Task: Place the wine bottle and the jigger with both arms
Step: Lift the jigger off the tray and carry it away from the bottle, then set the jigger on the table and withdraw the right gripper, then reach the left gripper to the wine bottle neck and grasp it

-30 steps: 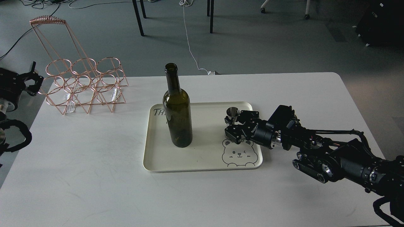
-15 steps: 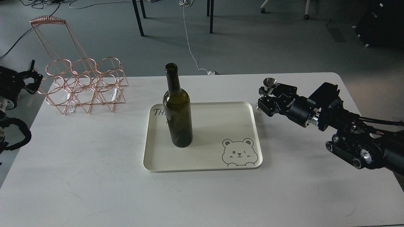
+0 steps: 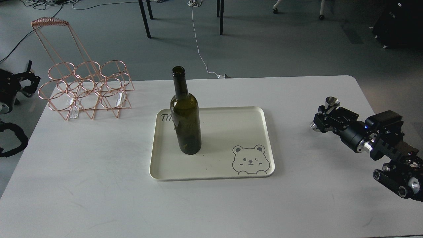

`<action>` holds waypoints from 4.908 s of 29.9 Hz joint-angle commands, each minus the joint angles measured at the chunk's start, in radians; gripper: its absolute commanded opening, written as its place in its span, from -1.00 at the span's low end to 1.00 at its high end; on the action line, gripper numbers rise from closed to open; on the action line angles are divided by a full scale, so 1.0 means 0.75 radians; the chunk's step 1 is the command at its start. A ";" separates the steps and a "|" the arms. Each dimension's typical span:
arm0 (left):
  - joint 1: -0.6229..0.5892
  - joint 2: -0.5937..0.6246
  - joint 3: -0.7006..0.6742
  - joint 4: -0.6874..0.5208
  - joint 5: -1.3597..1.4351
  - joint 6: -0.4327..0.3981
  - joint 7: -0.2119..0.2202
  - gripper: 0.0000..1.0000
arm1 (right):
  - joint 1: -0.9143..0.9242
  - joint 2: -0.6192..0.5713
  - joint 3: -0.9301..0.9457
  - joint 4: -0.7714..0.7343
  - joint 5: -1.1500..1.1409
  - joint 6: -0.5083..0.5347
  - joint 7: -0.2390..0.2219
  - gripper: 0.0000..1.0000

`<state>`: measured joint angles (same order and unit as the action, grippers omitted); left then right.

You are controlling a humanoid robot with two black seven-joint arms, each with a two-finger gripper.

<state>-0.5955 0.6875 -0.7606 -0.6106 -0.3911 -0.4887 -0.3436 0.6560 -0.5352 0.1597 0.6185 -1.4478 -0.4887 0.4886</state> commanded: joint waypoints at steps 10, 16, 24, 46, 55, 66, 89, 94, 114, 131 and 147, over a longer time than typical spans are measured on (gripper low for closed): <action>0.000 0.002 0.004 -0.004 0.000 0.000 0.000 0.96 | -0.007 0.022 0.000 -0.035 0.012 0.000 0.000 -0.76; 0.000 0.004 0.004 -0.004 0.000 0.000 0.000 0.96 | -0.007 0.022 -0.013 -0.035 0.012 0.000 0.000 -0.61; 0.000 0.002 0.002 -0.004 0.000 0.000 -0.002 0.96 | -0.016 0.022 -0.015 -0.033 0.012 0.000 0.000 -0.49; -0.002 0.002 0.002 -0.004 0.000 0.000 -0.002 0.96 | -0.067 0.000 -0.025 0.077 0.020 0.000 0.000 0.26; -0.002 0.002 0.002 -0.004 0.000 0.000 -0.002 0.96 | -0.097 -0.127 -0.023 0.212 0.020 0.000 0.000 0.73; -0.004 0.002 0.000 -0.004 0.000 0.000 -0.002 0.96 | -0.106 -0.501 -0.019 0.594 0.022 0.000 0.000 0.79; -0.192 0.149 0.004 -0.008 0.184 0.000 0.033 0.96 | 0.524 -0.148 0.122 0.231 0.897 0.000 0.000 0.93; -0.345 0.220 0.006 -0.012 0.388 0.000 0.031 0.96 | 0.559 -0.035 0.149 0.094 1.281 0.134 0.000 0.94; -0.482 0.497 0.071 -1.108 1.525 0.000 0.029 0.96 | 0.385 0.073 0.548 -0.434 2.247 1.303 0.000 0.99; -0.458 0.413 0.269 -1.393 2.644 0.254 0.025 0.95 | 0.256 0.112 0.687 -0.454 2.250 1.303 0.000 0.99; -0.437 0.247 0.450 -1.366 2.937 0.445 0.029 0.94 | 0.256 0.102 0.687 -0.448 2.247 1.303 0.000 0.99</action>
<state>-0.9243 0.9074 -0.4279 -1.6457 1.8007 -0.1574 -0.3238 0.8490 -0.4597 0.6753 0.2824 0.2380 0.4888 0.4887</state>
